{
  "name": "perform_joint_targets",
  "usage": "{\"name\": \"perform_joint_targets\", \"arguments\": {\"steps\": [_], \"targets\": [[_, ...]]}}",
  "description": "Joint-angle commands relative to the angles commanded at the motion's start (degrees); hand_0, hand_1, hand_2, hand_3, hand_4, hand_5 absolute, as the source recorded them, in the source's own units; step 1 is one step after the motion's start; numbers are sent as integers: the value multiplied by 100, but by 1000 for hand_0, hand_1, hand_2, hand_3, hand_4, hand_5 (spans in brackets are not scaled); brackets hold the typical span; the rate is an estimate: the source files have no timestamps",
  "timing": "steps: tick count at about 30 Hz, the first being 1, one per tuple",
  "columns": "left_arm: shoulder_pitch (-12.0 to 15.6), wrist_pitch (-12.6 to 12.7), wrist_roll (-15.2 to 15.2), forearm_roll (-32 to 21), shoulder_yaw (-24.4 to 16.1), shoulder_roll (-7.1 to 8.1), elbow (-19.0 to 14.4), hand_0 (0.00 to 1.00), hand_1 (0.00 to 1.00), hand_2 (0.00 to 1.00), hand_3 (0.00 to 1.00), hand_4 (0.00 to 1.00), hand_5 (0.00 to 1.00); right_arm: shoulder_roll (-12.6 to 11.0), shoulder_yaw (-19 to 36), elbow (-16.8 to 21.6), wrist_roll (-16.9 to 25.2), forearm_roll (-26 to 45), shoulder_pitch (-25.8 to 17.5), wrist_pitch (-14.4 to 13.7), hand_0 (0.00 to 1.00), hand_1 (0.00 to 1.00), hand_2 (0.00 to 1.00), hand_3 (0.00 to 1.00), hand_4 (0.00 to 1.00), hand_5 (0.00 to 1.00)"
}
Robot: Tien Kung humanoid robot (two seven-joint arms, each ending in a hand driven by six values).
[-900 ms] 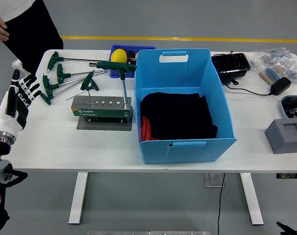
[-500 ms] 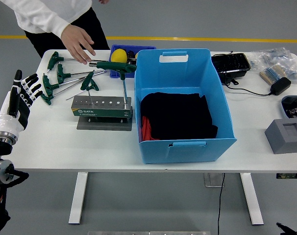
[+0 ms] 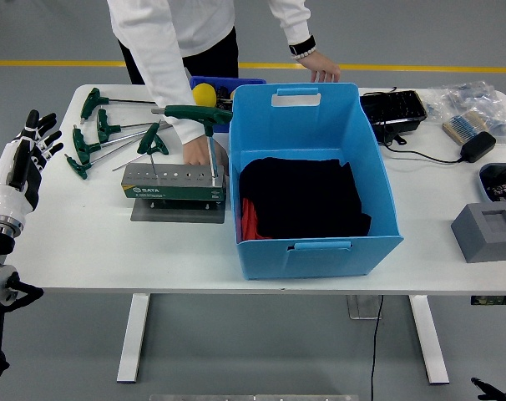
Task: Lift tool from toolbox,place it in box,lift tool from toolbox,place it in box
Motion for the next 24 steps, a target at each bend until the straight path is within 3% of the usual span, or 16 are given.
{"name": "perform_joint_targets", "arguments": {"steps": [5,6,10,12,17,24], "targets": [[-150,208,-126,1070,119,109,-125,924,971,988,898,998,775,-6,-10,0,-1,15,7,7,622,601,662,547,788,653],[-188,217,-149,1331,152,135,-156,979,998,998,958,998,590,-6,-9,0,-2,18,8,8,622,601,662,547,789,654],[-412,141,-239,2262,395,283,-340,979,998,998,958,998,590,-10,-19,1,-3,27,12,11,622,601,662,547,789,654],[-616,39,-271,2784,611,399,-471,998,998,998,990,998,536,-15,-31,5,-1,39,9,10,622,601,661,547,788,654],[-1142,-240,-283,3975,1142,622,-597,998,998,998,990,998,536,-22,-25,8,-10,17,12,14,622,601,661,547,788,654],[-1946,-478,-113,5456,2160,788,-356,998,998,998,998,998,504,-38,-75,14,4,103,20,8,623,601,661,547,788,655]]}}
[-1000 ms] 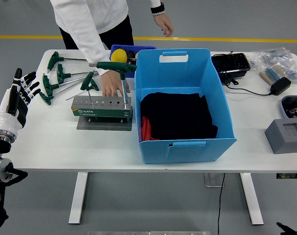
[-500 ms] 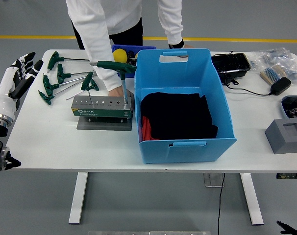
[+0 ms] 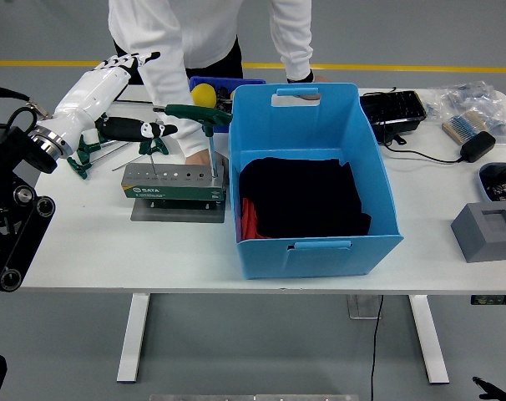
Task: Lift tool from toolbox,place it in box,lift tool from toolbox,place it in box
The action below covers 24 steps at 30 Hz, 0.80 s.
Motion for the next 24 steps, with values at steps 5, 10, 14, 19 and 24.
{"name": "perform_joint_targets", "arguments": {"steps": [5,10,14,19,24], "targets": [[-381,-130,190,33,627,-90,283,998,998,998,998,998,504,-11,-13,5,2,28,1,-2,623,601,661,547,788,655],[-641,-87,315,33,964,-297,577,998,998,998,998,998,509,-17,-4,9,-7,21,5,-2,623,601,661,547,789,653],[-862,-6,320,-111,1189,-464,825,872,884,846,912,998,580,-18,20,12,-22,-16,1,3,623,602,661,548,789,655],[-1109,226,226,-160,1436,-613,1235,776,763,708,796,998,663,-20,31,17,-34,-43,9,5,623,602,661,548,791,654],[-1495,534,84,33,1825,-638,1889,696,654,616,652,998,699,-37,46,25,-46,-84,42,11,623,602,661,548,790,653]]}}
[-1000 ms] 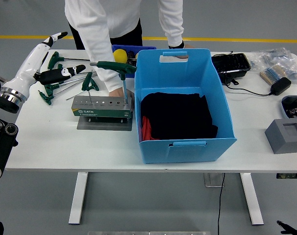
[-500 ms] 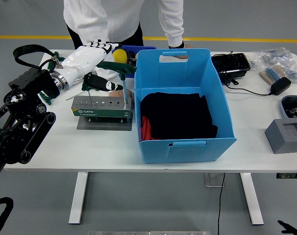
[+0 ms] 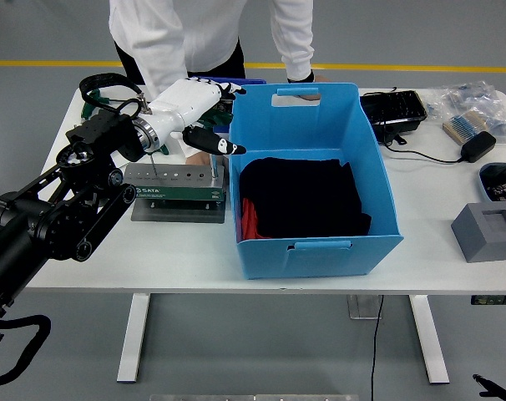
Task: Lift tool from toolbox,place it in box,lift tool from toolbox,place it in box
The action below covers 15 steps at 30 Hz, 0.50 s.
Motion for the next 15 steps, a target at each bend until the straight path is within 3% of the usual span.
{"name": "perform_joint_targets", "arguments": {"steps": [5,6,11,12,15], "targets": [[-267,223,-44,0,113,-8,577,696,654,616,652,998,699,-10,4,3,2,10,16,-8,623,602,661,548,790,653],[-292,242,-33,0,124,-7,635,560,545,503,551,998,748,-10,4,3,4,14,17,-10,623,602,662,548,791,654],[-418,297,88,0,229,-38,944,560,545,503,551,998,748,-13,15,8,-4,-10,23,-8,623,602,662,548,791,654],[-432,306,104,0,241,-50,995,478,420,389,453,998,807,-12,23,8,-7,-17,18,-8,623,601,661,548,790,654],[-446,309,156,0,249,-79,1084,478,420,389,453,998,807,-11,39,10,-16,-47,5,-6,623,601,661,548,790,654]]}}
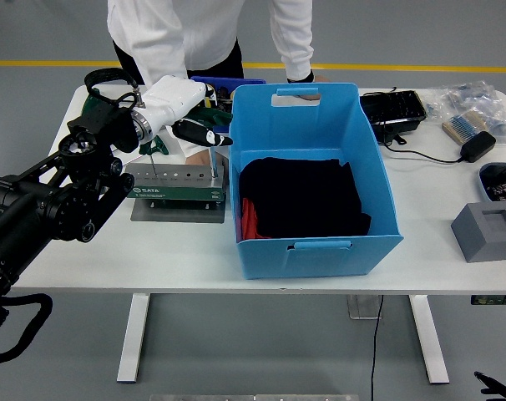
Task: Lift tool from toolbox,place it in box,lift tool from toolbox,place it in box
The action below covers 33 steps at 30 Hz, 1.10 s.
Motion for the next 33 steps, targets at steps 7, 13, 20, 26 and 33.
{"name": "perform_joint_targets", "arguments": {"steps": [7,13,20,26,33], "targets": [[26,-44,48,0,56,-42,123,381,306,305,393,998,817,1,53,5,-28,-90,-35,9,623,602,661,548,790,654],[-26,-44,90,0,156,-97,201,286,221,239,336,998,837,-1,86,11,-49,-166,-45,18,623,602,661,548,790,654],[-128,-46,139,0,318,-99,254,232,153,179,264,998,843,5,103,10,-52,-183,-47,10,624,602,661,548,790,654],[-202,-79,197,-22,367,-109,291,197,108,144,215,998,843,3,84,9,-42,-155,-27,7,623,602,661,548,791,654],[-199,-15,175,-431,402,-114,331,160,37,73,138,998,853,0,53,5,-28,-93,-9,4,623,602,661,548,791,657]]}}
